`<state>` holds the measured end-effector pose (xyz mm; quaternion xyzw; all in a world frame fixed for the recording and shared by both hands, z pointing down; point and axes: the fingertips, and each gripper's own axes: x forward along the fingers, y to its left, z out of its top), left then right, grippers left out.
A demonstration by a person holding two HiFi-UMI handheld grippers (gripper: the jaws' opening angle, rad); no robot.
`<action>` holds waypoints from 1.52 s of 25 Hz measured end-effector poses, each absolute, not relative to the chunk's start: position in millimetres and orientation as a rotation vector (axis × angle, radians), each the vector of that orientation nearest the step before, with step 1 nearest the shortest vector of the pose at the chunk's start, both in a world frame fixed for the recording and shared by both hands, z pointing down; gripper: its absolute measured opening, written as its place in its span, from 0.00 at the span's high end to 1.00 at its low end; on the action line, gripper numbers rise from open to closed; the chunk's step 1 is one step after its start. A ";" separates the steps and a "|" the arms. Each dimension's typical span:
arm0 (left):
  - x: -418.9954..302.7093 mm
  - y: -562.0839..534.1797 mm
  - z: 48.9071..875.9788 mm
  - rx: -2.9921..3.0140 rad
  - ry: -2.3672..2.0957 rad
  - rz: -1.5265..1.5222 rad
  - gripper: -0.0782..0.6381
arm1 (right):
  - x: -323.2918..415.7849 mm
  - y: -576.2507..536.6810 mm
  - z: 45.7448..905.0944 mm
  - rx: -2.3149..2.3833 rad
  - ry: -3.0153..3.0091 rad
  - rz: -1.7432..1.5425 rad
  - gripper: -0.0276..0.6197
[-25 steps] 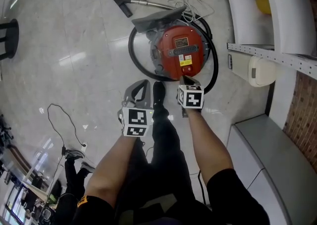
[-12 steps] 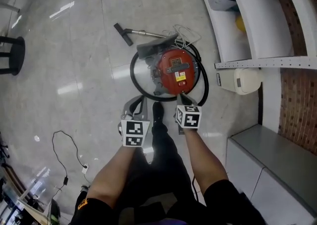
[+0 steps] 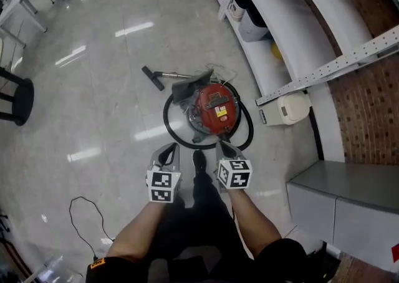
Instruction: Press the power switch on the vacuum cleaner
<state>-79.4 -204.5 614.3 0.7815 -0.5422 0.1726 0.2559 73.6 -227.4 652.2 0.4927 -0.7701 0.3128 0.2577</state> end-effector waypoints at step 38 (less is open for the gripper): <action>-8.9 -14.7 437.3 2.409 -1.539 0.253 0.87 | 104.9 -23.1 435.0 1.455 -2.467 0.468 0.97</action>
